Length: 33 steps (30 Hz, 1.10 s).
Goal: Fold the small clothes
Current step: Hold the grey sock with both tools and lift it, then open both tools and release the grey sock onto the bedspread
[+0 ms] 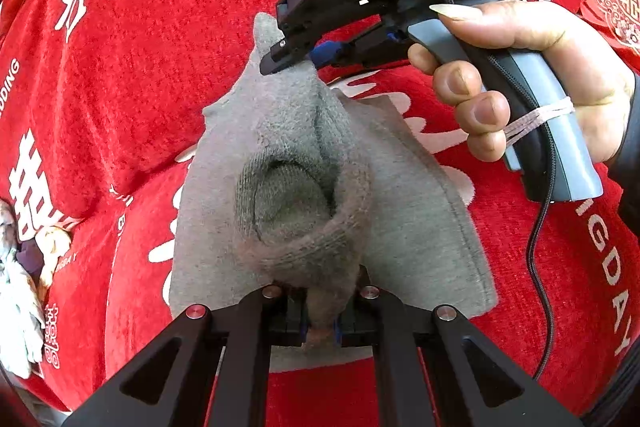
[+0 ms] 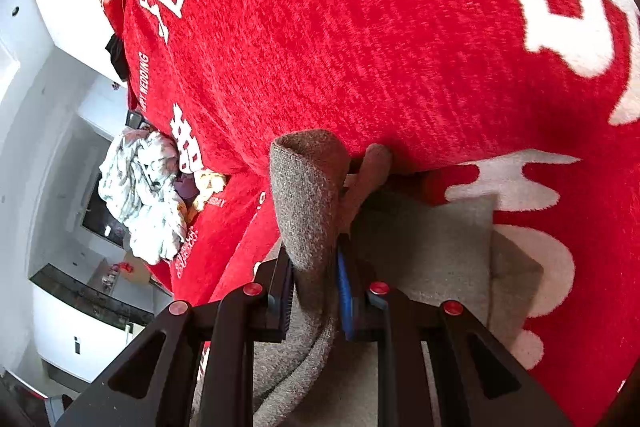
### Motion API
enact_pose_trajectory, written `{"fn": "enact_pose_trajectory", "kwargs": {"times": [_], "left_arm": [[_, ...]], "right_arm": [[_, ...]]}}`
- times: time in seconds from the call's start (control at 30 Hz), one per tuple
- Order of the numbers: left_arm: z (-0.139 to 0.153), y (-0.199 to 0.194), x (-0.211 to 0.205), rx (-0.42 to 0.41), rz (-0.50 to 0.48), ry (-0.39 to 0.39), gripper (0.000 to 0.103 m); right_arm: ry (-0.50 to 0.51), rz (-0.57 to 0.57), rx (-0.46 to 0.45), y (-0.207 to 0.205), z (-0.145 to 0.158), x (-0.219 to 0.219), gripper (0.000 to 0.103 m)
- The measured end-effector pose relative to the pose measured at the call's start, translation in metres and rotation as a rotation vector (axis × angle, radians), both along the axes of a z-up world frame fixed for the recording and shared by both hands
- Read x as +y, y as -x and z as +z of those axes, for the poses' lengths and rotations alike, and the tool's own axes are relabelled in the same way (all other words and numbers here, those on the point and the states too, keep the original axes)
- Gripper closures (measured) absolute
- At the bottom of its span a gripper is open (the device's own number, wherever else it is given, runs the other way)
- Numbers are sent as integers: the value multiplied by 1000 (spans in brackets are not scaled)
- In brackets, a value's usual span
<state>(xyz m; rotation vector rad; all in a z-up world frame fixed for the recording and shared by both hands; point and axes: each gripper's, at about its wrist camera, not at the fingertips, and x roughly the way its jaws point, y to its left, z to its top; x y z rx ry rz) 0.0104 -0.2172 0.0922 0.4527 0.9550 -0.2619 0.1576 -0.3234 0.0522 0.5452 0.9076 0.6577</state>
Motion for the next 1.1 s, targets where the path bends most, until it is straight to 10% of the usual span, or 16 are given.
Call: {"fn": "enact_pose_trajectory", "kwargs": {"times": [1.1], "left_arm": [[-31, 10, -34, 42, -67, -31, 94]], "right_arm": [[-31, -123, 84, 15, -53, -60, 82]]}}
